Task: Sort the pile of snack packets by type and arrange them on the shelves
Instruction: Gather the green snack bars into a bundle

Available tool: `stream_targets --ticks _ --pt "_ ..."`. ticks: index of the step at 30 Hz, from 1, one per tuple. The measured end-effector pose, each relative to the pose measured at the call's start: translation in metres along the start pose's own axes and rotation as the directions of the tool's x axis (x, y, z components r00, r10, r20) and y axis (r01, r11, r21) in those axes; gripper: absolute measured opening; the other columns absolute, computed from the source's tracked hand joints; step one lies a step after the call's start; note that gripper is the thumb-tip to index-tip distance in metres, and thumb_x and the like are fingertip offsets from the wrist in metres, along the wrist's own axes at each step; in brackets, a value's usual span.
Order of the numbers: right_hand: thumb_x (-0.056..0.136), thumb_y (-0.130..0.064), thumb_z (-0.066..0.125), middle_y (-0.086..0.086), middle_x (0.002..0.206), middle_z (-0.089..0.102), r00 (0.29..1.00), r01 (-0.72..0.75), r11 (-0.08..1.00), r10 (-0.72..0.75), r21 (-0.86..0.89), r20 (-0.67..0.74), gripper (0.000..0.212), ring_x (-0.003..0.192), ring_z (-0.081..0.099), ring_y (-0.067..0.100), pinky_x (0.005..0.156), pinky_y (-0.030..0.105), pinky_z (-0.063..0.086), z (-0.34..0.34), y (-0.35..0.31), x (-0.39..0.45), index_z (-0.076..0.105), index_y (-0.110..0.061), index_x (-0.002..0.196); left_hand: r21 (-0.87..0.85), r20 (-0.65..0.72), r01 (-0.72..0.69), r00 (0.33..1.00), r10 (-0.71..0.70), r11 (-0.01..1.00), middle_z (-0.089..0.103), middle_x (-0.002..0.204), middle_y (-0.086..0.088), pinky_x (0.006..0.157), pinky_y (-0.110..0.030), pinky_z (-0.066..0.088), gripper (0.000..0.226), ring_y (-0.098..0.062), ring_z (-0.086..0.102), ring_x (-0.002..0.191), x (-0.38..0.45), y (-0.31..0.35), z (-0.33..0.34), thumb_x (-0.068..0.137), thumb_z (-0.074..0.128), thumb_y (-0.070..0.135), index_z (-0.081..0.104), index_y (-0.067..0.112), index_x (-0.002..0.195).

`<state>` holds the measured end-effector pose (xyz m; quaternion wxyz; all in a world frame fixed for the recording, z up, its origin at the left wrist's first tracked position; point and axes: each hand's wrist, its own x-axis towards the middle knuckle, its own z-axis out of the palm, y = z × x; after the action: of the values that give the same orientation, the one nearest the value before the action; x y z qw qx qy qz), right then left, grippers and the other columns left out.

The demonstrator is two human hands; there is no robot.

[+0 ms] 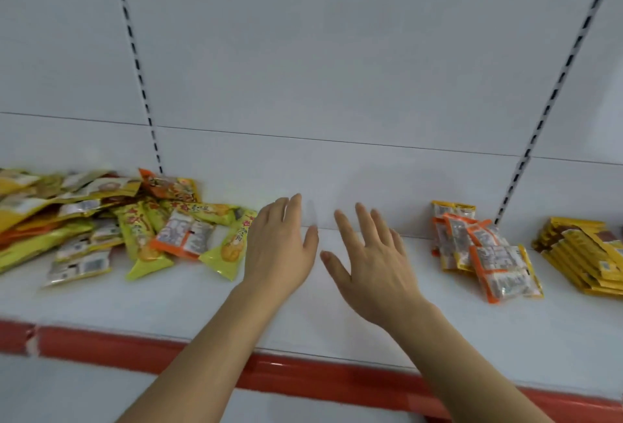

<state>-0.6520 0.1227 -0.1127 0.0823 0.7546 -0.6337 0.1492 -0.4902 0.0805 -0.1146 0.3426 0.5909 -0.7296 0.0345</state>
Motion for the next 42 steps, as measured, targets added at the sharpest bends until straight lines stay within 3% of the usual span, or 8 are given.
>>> stream_targets --ticks 9,16,21,27,30,35,39,42 --pt "0.100 -0.063 0.022 0.003 0.168 0.000 0.995 -0.002 0.996 -0.007 0.093 0.095 0.070 0.155 -0.001 0.026 0.124 0.043 0.010 0.035 -0.150 0.024 -0.001 -0.033 0.159 0.059 0.091 0.052 0.994 -0.058 0.997 0.059 0.142 -0.007 0.107 -0.043 0.043 0.057 -0.030 0.051 0.132 -0.021 -0.139 -0.068 0.104 0.049 0.036 0.041 0.011 0.154" --pt "0.097 -0.061 0.036 0.007 0.155 0.036 0.984 -0.160 0.961 0.137 0.226 0.115 0.072 0.142 0.030 0.029 0.110 0.046 0.034 0.049 -0.190 0.064 0.015 -0.027 0.157 0.033 0.245 -0.062 0.968 0.052 0.998 0.071 0.118 -0.003 0.085 -0.039 0.048 0.043 -0.028 0.063 0.108 -0.021 -0.178 -0.071 0.108 0.039 0.027 0.046 0.020 0.150" --pt "0.088 -0.066 0.044 0.011 0.133 0.054 0.961 -0.220 0.957 0.180 0.187 0.210 0.084 0.125 0.046 0.035 0.099 0.046 0.043 0.057 -0.195 0.082 0.012 -0.030 0.157 -0.084 0.276 0.004 0.961 0.020 0.996 0.067 0.128 0.000 0.086 -0.039 0.051 0.042 -0.023 0.062 0.114 -0.013 -0.181 -0.078 0.109 0.039 0.026 0.046 0.025 0.150" --pt "0.087 -0.032 0.053 0.009 0.107 0.063 0.953 -0.299 0.902 0.264 0.311 0.151 0.045 0.099 0.059 0.031 0.078 0.036 0.049 0.059 -0.183 0.090 0.048 -0.024 0.130 -0.208 0.241 0.129 0.967 -0.076 0.970 0.071 0.110 0.008 0.082 -0.033 0.053 0.039 -0.013 0.066 0.098 -0.002 -0.179 -0.083 0.108 0.044 0.029 0.051 0.025 0.146" --pt "0.086 -0.023 0.057 0.005 0.098 0.062 0.975 -0.142 0.861 0.207 0.488 -0.081 0.052 0.089 0.058 0.028 0.074 0.038 0.050 0.053 -0.185 0.082 0.049 -0.027 0.138 -0.421 0.249 0.272 0.952 -0.178 0.866 0.068 0.109 0.014 0.083 -0.024 0.055 0.040 -0.006 0.067 0.093 0.005 -0.174 -0.078 0.105 0.050 0.044 0.056 0.026 0.141" --pt "0.090 -0.032 0.065 -0.011 0.116 0.063 0.962 0.214 0.780 -0.063 0.589 -0.265 0.048 0.103 0.057 0.012 0.082 0.031 0.049 0.047 -0.218 0.075 0.052 -0.026 0.136 -0.788 0.243 0.408 0.895 -0.375 0.461 0.077 0.110 0.006 0.093 -0.042 0.059 0.028 -0.011 0.074 0.100 0.016 -0.176 -0.080 0.095 0.066 0.052 0.063 0.036 0.118" --pt "0.100 -0.036 0.042 -0.011 0.132 0.060 0.964 0.200 0.751 -0.037 0.629 -0.262 0.042 0.118 0.057 0.013 0.097 0.033 0.049 0.060 -0.229 0.087 0.056 -0.024 0.137 -0.796 0.142 0.384 0.870 -0.472 0.468 0.071 0.115 0.010 0.096 -0.042 0.055 0.026 -0.014 0.068 0.109 0.020 -0.206 -0.101 0.101 0.062 0.040 0.057 0.035 0.125" --pt "0.096 -0.028 0.048 -0.001 0.127 0.064 0.971 0.158 0.816 -0.025 0.556 -0.239 0.040 0.118 0.057 0.023 0.095 0.038 0.050 0.066 -0.245 0.104 0.060 -0.018 0.133 -0.775 0.113 0.391 0.859 -0.499 0.496 0.070 0.111 0.009 0.088 -0.041 0.056 0.028 -0.016 0.068 0.104 0.018 -0.232 -0.119 0.101 0.063 0.036 0.056 0.029 0.127"
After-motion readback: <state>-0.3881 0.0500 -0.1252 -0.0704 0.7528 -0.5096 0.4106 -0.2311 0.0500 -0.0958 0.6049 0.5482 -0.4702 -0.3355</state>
